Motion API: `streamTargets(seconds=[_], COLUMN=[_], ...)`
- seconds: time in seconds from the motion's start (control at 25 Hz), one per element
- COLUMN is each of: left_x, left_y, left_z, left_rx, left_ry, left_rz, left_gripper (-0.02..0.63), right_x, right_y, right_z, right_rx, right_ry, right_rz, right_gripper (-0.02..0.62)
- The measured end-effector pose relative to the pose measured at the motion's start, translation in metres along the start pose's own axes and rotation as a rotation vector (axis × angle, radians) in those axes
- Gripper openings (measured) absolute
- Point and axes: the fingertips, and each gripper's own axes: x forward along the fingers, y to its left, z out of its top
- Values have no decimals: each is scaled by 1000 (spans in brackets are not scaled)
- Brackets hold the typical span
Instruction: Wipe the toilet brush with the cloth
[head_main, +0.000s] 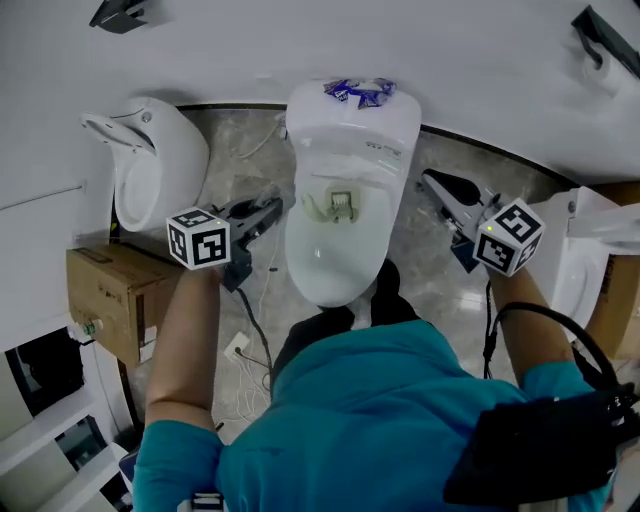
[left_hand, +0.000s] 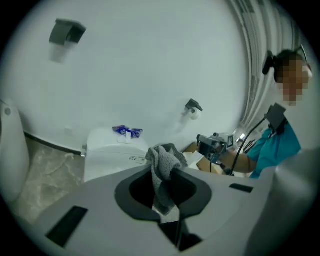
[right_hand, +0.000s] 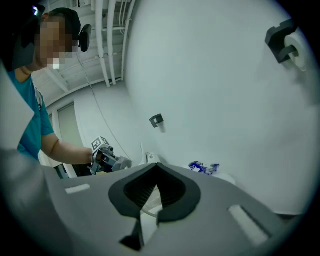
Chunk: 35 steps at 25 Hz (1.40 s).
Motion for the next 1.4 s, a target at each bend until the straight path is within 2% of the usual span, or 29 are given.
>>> streamTargets(seconds=[0.08,0.24,0.52,0.64,0.8,0.96,1.16,1.32,1.4], left_x=[20,54,86,85,93,94,93,96,95], left_y=[14,19,20,10,-4,-13,-13,-7,-1], left_z=[3,1,-24,-30,-36,-47,-59,-62,-65], left_rx=[-90,-240,-398,-426,-431,-415,-402,-371,-391], left_ry=[32,162,445,526,577,656,738,744,751], left_rz=[-116,-420,-850,-966,-1056,-1082,-1071,-1043,-1017], left_gripper=[38,38,38,38,38,38,38,38,38], right_x=[5,10,36,50,58,61,64,61,60], right_y=[-11,-20,-10,-2,-6,-16,-25,-28,-27], right_z=[-5,-33,-77,-88,-97,-99,-94,-93,-93], right_rx=[14,63,186,208,216,205,190,183,182], right_ry=[1,31,78,94,98,121,122,121,118], right_rz=[-23,-125,-307,-348,-365,-358,-357,-360,-360], right_gripper=[-3,-3,-3,-3,-3,-3,-3,-3,-3])
